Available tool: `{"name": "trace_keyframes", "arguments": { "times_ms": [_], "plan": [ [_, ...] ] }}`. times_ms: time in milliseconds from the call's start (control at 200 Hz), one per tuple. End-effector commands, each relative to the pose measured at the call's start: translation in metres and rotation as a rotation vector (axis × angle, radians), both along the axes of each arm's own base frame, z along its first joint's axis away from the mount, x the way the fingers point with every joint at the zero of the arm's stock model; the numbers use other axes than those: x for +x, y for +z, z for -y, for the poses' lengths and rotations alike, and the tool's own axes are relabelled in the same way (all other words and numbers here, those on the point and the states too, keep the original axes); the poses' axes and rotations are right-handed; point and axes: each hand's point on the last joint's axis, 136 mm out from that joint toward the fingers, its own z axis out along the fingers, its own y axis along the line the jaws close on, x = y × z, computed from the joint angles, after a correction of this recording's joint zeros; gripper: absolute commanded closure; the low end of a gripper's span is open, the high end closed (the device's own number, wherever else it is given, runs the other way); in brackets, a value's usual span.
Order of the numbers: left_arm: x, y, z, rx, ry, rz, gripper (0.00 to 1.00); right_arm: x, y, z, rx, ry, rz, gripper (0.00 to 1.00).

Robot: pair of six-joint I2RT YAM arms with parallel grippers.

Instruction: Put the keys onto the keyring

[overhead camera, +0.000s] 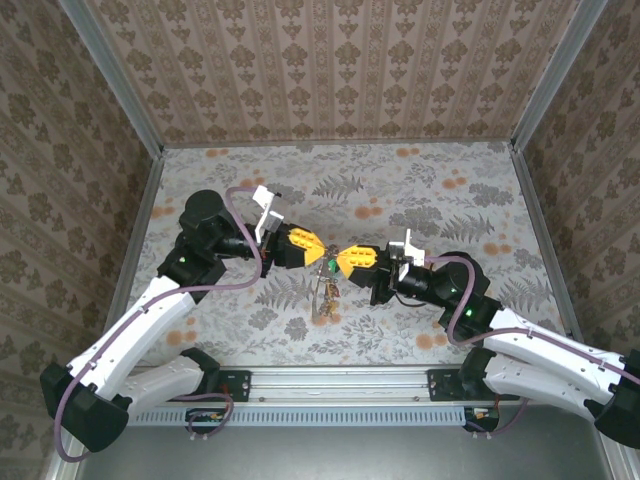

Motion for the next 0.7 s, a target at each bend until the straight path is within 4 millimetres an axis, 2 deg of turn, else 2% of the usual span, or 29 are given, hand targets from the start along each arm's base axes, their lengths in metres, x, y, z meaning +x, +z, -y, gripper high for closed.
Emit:
{"name": "trace_keyframes", "arguments": {
  "times_ms": [0, 695],
  "plan": [
    [-0.0076, 0.0116, -0.005, -0.032, -0.019, 0.042, 1.0, -0.0038, 0.011, 0.0052, 0.046, -0.005, 0.034, 1.0],
    [-0.0094, 0.0137, -0.0052, -0.036, -0.024, 0.05, 1.0, 0.0007, 0.0071, 0.002, 0.052, -0.01, 0.021, 1.0]
  ]
}}
